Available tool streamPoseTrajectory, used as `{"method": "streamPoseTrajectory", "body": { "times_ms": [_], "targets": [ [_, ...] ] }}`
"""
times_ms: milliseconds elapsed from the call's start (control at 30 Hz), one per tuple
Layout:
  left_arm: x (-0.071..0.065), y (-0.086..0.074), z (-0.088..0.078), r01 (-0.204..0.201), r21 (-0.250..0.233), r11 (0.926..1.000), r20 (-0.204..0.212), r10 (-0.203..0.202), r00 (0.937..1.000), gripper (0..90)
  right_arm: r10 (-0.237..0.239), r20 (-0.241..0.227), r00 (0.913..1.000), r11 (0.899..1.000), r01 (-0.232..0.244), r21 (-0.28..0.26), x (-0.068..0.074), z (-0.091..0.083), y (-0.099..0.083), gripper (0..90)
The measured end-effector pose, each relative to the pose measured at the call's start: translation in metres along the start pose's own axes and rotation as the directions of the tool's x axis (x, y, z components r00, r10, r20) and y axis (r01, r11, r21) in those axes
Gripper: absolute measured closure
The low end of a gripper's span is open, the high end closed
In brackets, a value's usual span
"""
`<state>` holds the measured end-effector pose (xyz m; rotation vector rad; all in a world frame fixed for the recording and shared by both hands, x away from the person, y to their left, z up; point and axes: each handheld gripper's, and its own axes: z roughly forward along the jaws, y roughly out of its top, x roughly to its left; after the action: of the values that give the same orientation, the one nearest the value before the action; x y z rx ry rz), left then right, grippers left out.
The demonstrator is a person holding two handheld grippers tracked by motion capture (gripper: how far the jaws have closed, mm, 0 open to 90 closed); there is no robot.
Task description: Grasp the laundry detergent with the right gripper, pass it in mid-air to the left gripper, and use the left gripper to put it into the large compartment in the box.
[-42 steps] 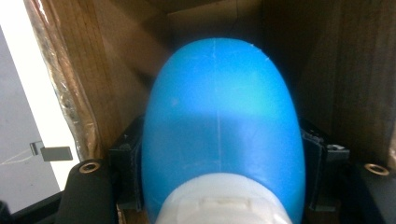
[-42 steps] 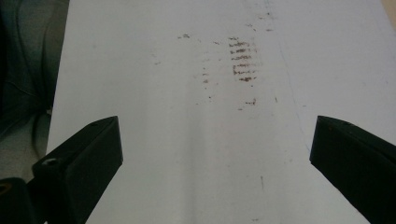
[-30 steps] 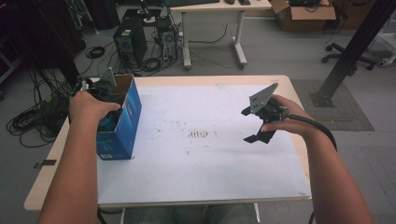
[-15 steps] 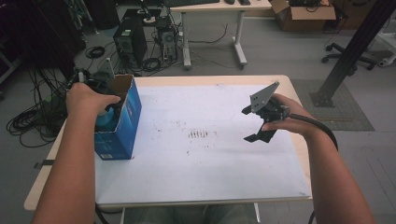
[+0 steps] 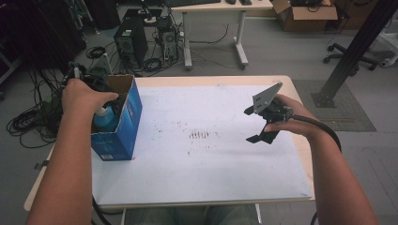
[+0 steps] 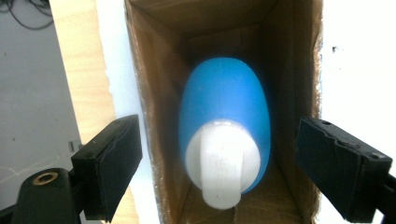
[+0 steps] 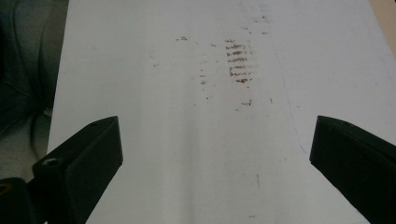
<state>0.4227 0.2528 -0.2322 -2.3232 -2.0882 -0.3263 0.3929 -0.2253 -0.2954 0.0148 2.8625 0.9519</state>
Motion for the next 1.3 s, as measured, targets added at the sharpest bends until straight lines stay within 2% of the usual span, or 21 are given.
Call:
{"method": "streamPoseTrajectory", "body": {
  "times_ms": [67, 167, 267, 333, 400, 500, 600, 667, 867, 967, 1067, 1133, 1200, 1233, 1267, 1300],
  "targets": [
    [0.001, 0.000, -0.003, -0.018, -0.010, 0.9998, -0.002, 0.018, 0.9998, 13.2, -0.001, 0.003, 1.0000, 1.000, 0.001, 0.001, 0.000, -0.001, 0.000, 2.6],
    [0.001, 0.000, -0.008, -0.022, -0.018, 0.9996, -0.010, 0.021, 0.9997, 9.4, 0.000, 0.004, 1.0000, 1.000, 0.000, 0.001, 0.001, -0.002, 0.000, 2.5],
    [0.001, 0.000, -0.013, -0.033, -0.030, 0.9990, -0.006, 0.033, 0.9994, 7.5, 0.001, 0.006, 1.0000, 1.000, -0.001, 0.001, 0.001, -0.003, 0.000, 2.5],
    [0.001, 0.000, -0.016, -0.034, -0.034, 0.9988, 0.006, 0.034, 0.9994, 3.0, 0.002, 0.006, 1.0000, 1.000, -0.002, 0.002, 0.001, -0.003, 0.000, 2.5],
    [0.000, 0.001, -0.018, -0.030, -0.028, 0.9992, 0.006, 0.030, 0.9995, 4.3, 0.003, 0.007, 1.0000, 1.000, -0.003, 0.001, 0.001, -0.003, 0.000, 2.5],
    [-0.003, 0.002, -0.019, -0.063, -0.025, 0.9977, 0.013, 0.064, 0.9979, 4.2, 0.004, 0.006, 1.0000, 1.000, -0.004, 0.003, 0.001, -0.003, 0.000, 2.6],
    [-0.006, 0.002, -0.021, -0.095, -0.020, 0.9953, 0.026, 0.096, 0.9951, 4.3, 0.005, 0.006, 1.0000, 1.000, -0.005, 0.002, 0.001, -0.002, 0.000, 2.6],
    [-0.009, 0.003, -0.023, -0.123, -0.019, 0.9922, 0.015, 0.124, 0.9922, 4.2, 0.005, 0.007, 1.0000, 1.000, -0.005, 0.003, 0.002, -0.003, 0.000, 2.5],
    [-0.019, 0.005, -0.034, -0.212, -0.043, 0.9764, 0.017, 0.212, 0.9770, 4.3, 0.009, 0.011, 0.9999, 1.000, -0.009, 0.002, 0.002, -0.004, -0.003, 2.6],
    [-0.023, 0.007, -0.044, -0.262, -0.071, 0.9624, 0.028, 0.265, 0.9639, 4.2, 0.011, 0.015, 0.9998, 1.000, -0.011, 0.002, 0.003, -0.006, -0.004, 2.5],
    [-0.027, 0.010, -0.052, -0.297, -0.080, 0.9515, 0.019, 0.300, 0.9539, 4.2, 0.013, 0.018, 0.9998, 1.000, -0.013, -0.001, 0.004, -0.007, -0.004, 2.5],
    [-0.031, 0.010, -0.056, -0.330, -0.090, 0.9398, 0.030, 0.333, 0.9423, 4.2, 0.010, 0.019, 0.9998, 1.000, -0.010, -0.008, 0.004, -0.008, -0.004, 2.6],
    [-0.036, 0.011, -0.061, -0.374, -0.111, 0.9207, 0.054, 0.382, 0.9228, 4.2, 0.011, 0.021, 0.9997, 1.000, -0.011, -0.007, 0.005, -0.008, -0.004, 2.5],
    [-0.039, 0.011, -0.063, -0.400, -0.113, 0.9097, 0.066, 0.408, 0.9105, 4.2, 0.010, 0.021, 0.9997, 1.000, -0.010, -0.008, 0.005, -0.008, -0.004, 2.5],
    [-0.042, 0.011, -0.065, -0.431, -0.108, 0.8956, 0.075, 0.440, 0.8948, 4.2, 0.008, 0.020, 0.9998, 1.000, -0.008, -0.008, 0.005, -0.009, -0.004, 2.5],
    [-0.045, 0.011, -0.067, -0.454, -0.108, 0.8844, 0.076, 0.463, 0.8832, 4.2, 0.007, 0.021, 0.9997, 1.000, -0.007, -0.006, 0.005, -0.009, -0.004, 2.5]
  ]
}}
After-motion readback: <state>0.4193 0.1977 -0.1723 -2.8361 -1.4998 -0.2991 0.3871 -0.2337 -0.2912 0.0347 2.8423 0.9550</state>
